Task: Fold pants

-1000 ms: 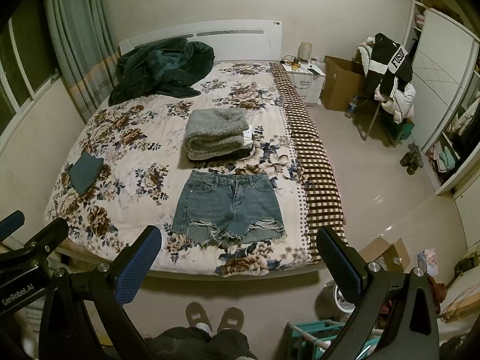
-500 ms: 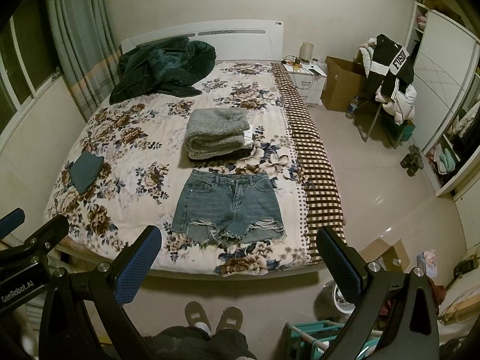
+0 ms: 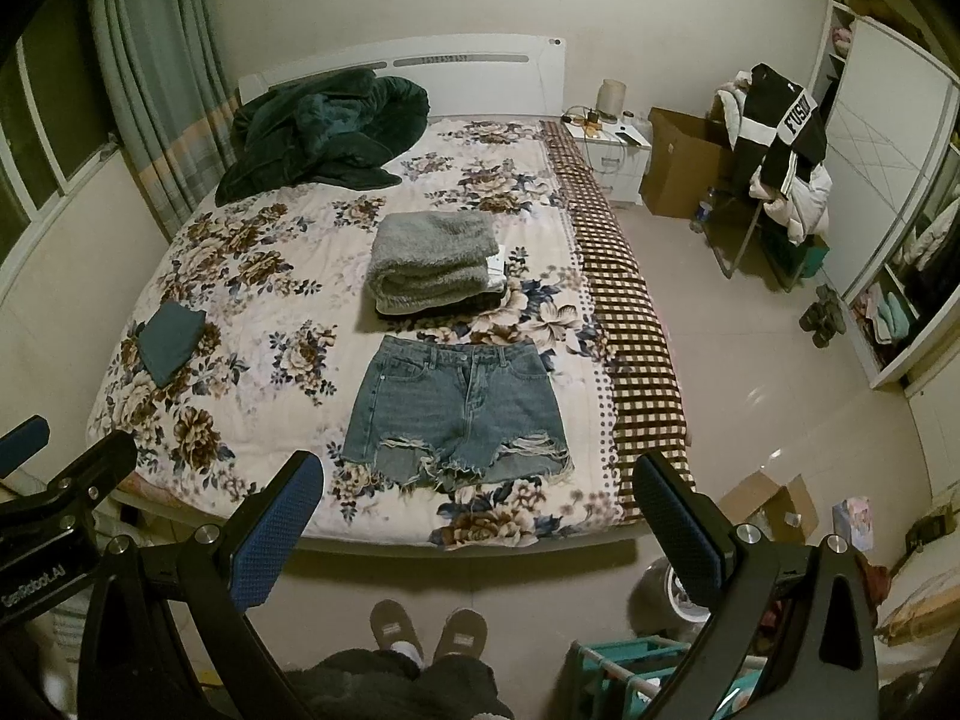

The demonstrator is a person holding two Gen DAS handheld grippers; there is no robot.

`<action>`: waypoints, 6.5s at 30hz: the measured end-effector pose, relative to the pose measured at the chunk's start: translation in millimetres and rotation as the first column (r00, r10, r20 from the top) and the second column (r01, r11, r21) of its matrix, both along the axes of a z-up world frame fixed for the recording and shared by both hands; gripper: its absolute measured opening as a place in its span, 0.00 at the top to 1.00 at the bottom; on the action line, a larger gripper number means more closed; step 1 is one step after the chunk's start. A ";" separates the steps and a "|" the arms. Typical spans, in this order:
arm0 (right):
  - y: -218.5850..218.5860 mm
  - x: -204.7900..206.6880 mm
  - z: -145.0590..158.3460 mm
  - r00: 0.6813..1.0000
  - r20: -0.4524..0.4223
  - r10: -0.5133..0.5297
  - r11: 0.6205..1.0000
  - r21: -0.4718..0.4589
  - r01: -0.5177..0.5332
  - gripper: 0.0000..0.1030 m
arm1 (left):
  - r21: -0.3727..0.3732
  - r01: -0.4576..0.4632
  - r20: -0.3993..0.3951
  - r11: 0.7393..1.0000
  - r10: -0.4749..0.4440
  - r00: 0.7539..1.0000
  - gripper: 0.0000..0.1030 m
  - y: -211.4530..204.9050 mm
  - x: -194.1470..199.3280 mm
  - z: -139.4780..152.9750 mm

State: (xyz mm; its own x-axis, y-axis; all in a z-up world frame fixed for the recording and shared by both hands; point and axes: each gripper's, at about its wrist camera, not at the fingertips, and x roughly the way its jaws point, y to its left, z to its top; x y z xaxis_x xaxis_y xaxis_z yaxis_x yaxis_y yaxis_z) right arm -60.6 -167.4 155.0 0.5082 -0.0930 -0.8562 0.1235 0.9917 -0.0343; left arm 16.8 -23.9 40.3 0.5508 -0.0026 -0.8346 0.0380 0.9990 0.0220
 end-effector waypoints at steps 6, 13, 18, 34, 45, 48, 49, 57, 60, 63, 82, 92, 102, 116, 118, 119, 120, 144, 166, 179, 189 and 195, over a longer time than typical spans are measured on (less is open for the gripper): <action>-2.5 17.3 -6.6 0.999 -0.030 -0.032 0.999 -0.001 0.032 0.00 | 0.025 0.003 0.011 1.000 -0.003 1.000 0.00 12.9 27.4 -15.9; -24.4 58.0 -62.0 0.992 -0.052 -0.112 0.993 0.014 0.113 0.00 | 0.068 0.003 0.040 0.998 -0.006 0.999 0.00 26.0 74.1 -58.2; -44.1 106.0 -105.5 0.982 -0.114 -0.153 0.987 0.035 0.158 0.00 | 0.078 0.016 0.011 0.997 -0.017 1.000 0.00 17.6 111.8 -95.8; -187.4 326.2 -313.3 0.941 -0.333 0.053 0.983 0.182 0.009 0.00 | 0.170 -0.123 -0.181 0.978 0.154 0.971 0.00 -86.9 221.4 -237.4; -288.9 428.2 -490.3 0.847 -0.500 0.181 0.974 0.208 -0.085 0.00 | 0.077 -0.192 -0.434 0.978 0.206 0.877 0.00 -217.8 244.8 -416.0; -298.7 440.6 -530.5 0.823 -0.533 0.198 0.973 0.205 -0.102 0.00 | 0.056 -0.182 -0.477 0.982 0.187 0.859 0.00 -250.7 242.9 -457.1; -300.2 445.4 -544.0 0.815 -0.541 0.205 0.972 0.209 -0.106 0.00 | 0.048 -0.183 -0.485 0.982 0.183 0.855 0.00 -256.5 243.0 -465.8; -267.6 473.2 -614.6 0.769 -0.553 0.321 0.943 0.264 -0.204 0.00 | -0.006 -0.184 -0.511 0.983 0.155 0.845 0.00 -304.8 241.2 -544.1; -250.2 484.1 -634.2 0.754 -0.541 0.372 0.925 0.284 -0.253 0.00 | -0.002 -0.157 -0.515 0.988 0.134 0.847 0.00 -319.9 236.0 -565.0; -232.1 496.1 -653.7 0.739 -0.527 0.420 0.903 0.327 -0.280 0.00 | 0.022 -0.120 -0.512 0.993 0.114 0.851 0.00 -333.2 231.3 -581.0; -214.2 500.7 -696.1 0.685 -0.549 0.479 0.861 0.445 -0.245 0.58 | -0.037 -0.139 -0.473 0.990 0.105 0.875 0.94 -335.4 224.5 -597.0; -200.4 498.0 -642.4 0.698 -0.485 0.527 0.826 0.486 -0.285 0.94 | -0.098 -0.266 -0.413 0.959 0.204 0.888 0.95 -271.8 204.1 -526.3; -93.0 506.9 -564.2 0.705 -0.403 0.583 0.793 0.470 -0.387 0.95 | -0.195 -0.463 -0.329 0.865 0.386 0.861 0.95 -142.0 175.1 -478.9; 156.7 534.3 -625.9 0.647 -0.487 0.587 0.808 0.304 -0.505 0.94 | -0.216 -0.644 -0.392 0.734 0.539 0.745 0.94 51.5 197.4 -551.4; 174.6 536.6 -640.9 0.638 -0.514 0.573 0.814 0.274 -0.512 0.94 | -0.221 -0.651 -0.416 0.727 0.533 0.737 0.94 65.0 200.6 -570.7; 178.4 537.0 -648.0 0.637 -0.522 0.567 0.817 0.261 -0.514 0.94 | -0.230 -0.660 -0.434 0.715 0.532 0.727 0.94 72.6 200.9 -581.5; 180.5 535.6 -654.6 0.635 -0.529 0.563 0.819 0.252 -0.516 0.93 | -0.227 -0.667 -0.438 0.710 0.537 0.721 0.94 75.7 200.5 -585.5; 2.0 515.0 -644.8 0.593 -0.514 0.620 0.783 0.446 -0.433 0.03 | -0.501 -0.857 -0.592 0.123 0.673 0.443 0.21 -37.9 103.1 -589.8; -22.8 546.5 -720.7 0.651 -0.332 0.682 0.633 0.714 -0.299 0.54 | -0.521 -0.650 -0.734 -0.553 0.679 0.011 0.47 -57.8 104.5 -660.5; -71.8 510.6 -701.6 0.645 -0.399 0.652 0.662 0.715 -0.227 0.36 | -0.624 -0.656 -0.657 -0.425 0.740 0.146 0.50 -54.1 71.9 -654.4; -53.2 512.6 -729.0 0.609 -0.374 0.699 0.598 0.773 -0.211 0.08 | -0.652 -0.552 -0.666 -0.520 0.740 0.090 0.31 -60.1 93.3 -675.5; -49.0 515.5 -735.4 0.637 -0.371 0.676 0.604 0.774 -0.190 0.16 | -0.602 -0.594 -0.672 -0.533 0.741 0.016 0.33 -54.3 100.3 -666.3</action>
State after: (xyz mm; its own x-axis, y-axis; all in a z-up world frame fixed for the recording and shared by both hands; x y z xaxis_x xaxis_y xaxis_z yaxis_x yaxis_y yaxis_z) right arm 454.9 -216.4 -580.3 -0.2982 0.6494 -0.6995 -0.1351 0.6968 0.7044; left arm 117.1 -78.2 -625.9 0.6814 0.0682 -0.7287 -0.6108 -0.4956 -0.6175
